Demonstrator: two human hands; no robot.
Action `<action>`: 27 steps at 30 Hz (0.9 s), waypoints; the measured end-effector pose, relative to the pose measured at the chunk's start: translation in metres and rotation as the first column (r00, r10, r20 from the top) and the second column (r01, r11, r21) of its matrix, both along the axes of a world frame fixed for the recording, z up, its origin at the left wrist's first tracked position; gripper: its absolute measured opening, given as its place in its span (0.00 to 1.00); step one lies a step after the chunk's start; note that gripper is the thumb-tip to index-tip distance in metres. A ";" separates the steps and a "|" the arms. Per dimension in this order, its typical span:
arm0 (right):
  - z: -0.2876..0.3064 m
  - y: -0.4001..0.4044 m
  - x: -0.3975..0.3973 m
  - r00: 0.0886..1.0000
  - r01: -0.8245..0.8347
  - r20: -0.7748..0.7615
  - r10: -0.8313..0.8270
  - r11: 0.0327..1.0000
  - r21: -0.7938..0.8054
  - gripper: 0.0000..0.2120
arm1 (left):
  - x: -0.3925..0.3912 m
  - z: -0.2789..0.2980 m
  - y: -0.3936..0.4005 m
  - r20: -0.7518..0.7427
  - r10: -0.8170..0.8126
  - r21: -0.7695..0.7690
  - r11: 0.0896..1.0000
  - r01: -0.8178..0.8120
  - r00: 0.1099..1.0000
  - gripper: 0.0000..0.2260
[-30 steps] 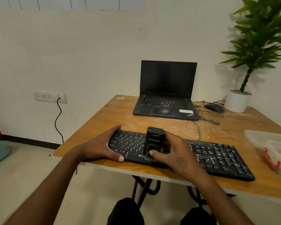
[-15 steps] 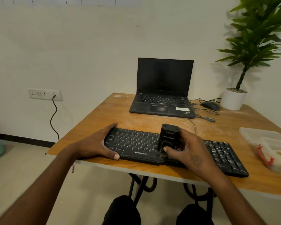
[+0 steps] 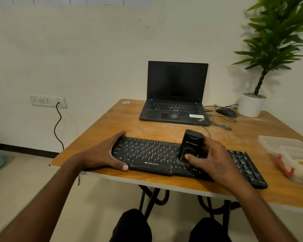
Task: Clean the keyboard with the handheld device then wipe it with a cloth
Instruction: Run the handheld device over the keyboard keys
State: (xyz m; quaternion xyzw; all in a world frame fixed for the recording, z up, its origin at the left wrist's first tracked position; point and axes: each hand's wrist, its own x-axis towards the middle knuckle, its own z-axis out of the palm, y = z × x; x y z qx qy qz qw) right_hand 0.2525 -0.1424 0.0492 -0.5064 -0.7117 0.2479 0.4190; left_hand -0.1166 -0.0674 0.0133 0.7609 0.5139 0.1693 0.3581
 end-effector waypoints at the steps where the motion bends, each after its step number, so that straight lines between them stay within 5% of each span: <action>1: 0.001 -0.001 0.001 1.000 0.006 -0.002 -0.006 1.000 0.002 0.23 | 0.000 -0.001 0.001 -0.001 -0.001 0.002 1.000 0.001 1.000 0.57; 9: -0.002 0.001 -0.035 0.993 -0.121 0.000 0.121 0.991 0.053 0.23 | 0.000 0.001 -0.002 -0.009 -0.002 -0.009 1.000 0.001 1.000 0.58; 18: -0.001 -0.019 0.019 0.995 -0.031 -0.097 0.029 0.999 -0.010 0.26 | 0.000 0.001 -0.001 -0.005 -0.002 -0.004 1.000 0.002 1.000 0.59; 27: -0.007 -0.006 -0.025 0.992 -0.109 -0.065 0.112 0.993 0.040 0.23 | 0.000 0.001 -0.002 -0.015 -0.002 -0.014 1.000 0.002 1.000 0.59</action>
